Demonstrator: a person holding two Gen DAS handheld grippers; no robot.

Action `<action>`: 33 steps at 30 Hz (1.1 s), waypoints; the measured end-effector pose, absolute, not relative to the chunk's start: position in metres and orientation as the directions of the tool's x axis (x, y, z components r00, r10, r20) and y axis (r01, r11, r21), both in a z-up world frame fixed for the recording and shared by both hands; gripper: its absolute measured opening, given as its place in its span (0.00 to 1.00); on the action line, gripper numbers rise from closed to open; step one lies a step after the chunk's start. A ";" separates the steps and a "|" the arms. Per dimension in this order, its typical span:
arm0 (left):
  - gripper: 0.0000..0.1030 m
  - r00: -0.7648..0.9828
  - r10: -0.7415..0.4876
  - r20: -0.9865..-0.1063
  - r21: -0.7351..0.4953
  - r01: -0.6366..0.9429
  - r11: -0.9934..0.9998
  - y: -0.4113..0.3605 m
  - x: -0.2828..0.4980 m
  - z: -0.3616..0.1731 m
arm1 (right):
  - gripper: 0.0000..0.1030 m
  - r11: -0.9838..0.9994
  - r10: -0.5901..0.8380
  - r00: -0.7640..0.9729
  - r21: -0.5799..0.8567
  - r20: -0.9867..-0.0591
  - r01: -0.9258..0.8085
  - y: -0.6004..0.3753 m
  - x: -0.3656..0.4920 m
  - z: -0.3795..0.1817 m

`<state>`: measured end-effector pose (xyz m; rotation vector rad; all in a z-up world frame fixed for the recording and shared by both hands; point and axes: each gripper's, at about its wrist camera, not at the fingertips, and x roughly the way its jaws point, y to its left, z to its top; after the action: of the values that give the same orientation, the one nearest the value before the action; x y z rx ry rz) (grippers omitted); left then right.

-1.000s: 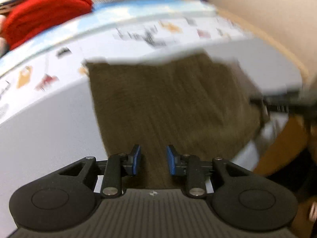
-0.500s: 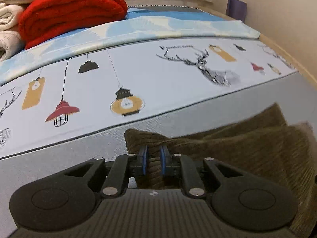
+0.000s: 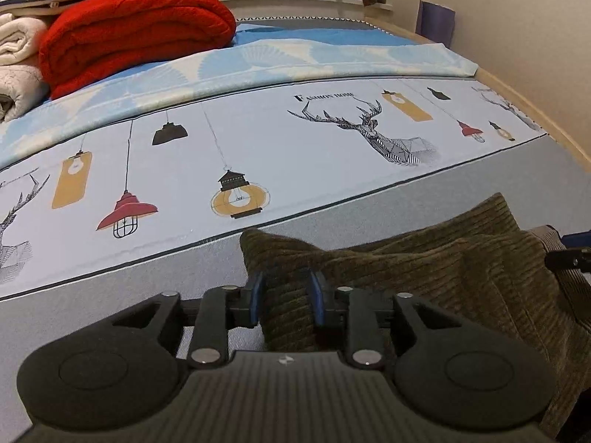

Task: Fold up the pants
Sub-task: 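Lay the folded waistband onto the pants with both tools and release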

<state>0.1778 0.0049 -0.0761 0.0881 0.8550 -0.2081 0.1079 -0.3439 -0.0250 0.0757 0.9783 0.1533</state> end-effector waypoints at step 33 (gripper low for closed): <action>0.36 0.544 -0.335 -0.769 -0.343 0.090 0.935 0.037 0.180 -0.069 | 0.44 0.840 0.541 0.474 0.468 -0.694 -0.274 -0.360 0.125 -0.026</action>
<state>0.1800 0.0368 -0.0689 -0.2778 0.9657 -0.2555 0.1247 -0.3599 -0.0264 0.3119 0.9545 0.5083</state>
